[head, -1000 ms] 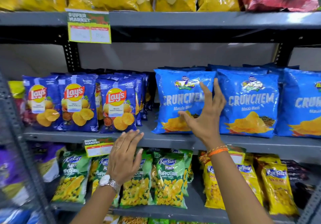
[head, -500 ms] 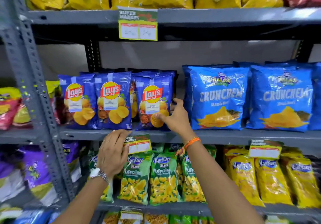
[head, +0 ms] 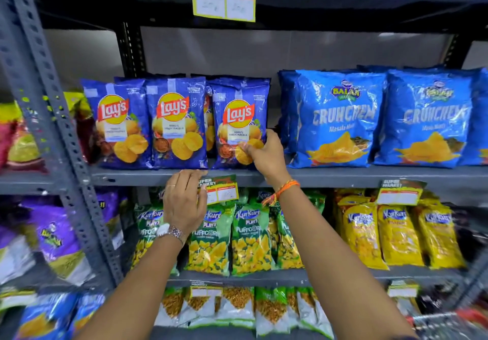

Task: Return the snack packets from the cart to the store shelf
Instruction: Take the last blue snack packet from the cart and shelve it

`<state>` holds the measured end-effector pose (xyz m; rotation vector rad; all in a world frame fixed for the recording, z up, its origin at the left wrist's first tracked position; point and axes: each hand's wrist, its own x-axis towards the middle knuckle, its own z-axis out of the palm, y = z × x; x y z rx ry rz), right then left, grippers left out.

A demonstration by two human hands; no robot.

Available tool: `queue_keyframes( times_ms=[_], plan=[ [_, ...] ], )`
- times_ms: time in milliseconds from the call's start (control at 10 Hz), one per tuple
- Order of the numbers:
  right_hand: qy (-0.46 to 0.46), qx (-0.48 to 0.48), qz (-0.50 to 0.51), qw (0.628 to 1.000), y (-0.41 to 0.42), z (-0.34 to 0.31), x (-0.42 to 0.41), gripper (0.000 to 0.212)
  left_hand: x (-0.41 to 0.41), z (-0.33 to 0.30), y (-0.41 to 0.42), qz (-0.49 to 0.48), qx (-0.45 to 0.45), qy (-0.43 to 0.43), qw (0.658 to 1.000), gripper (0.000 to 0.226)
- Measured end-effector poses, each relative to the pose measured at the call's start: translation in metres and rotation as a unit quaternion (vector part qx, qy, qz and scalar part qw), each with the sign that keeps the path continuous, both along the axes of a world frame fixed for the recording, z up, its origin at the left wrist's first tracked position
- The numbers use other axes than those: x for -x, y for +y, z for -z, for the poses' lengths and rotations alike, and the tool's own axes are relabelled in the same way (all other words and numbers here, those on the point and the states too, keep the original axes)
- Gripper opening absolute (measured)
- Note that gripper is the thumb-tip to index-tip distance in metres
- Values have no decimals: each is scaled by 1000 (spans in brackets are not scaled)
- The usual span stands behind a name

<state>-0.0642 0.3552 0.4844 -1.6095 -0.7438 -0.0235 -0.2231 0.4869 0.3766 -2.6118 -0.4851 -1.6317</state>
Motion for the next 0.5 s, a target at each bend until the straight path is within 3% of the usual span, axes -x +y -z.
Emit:
queue_keyframes(
  times_ms=[100, 500],
  plan=[
    [2, 4, 8, 1000, 3, 5, -4, 43, 2, -1, -4, 4, 8, -2, 1000, 34],
    [38, 24, -28, 999, 5, 2, -13, 73, 6, -8, -15, 10, 49, 5, 999, 35]
  ],
)
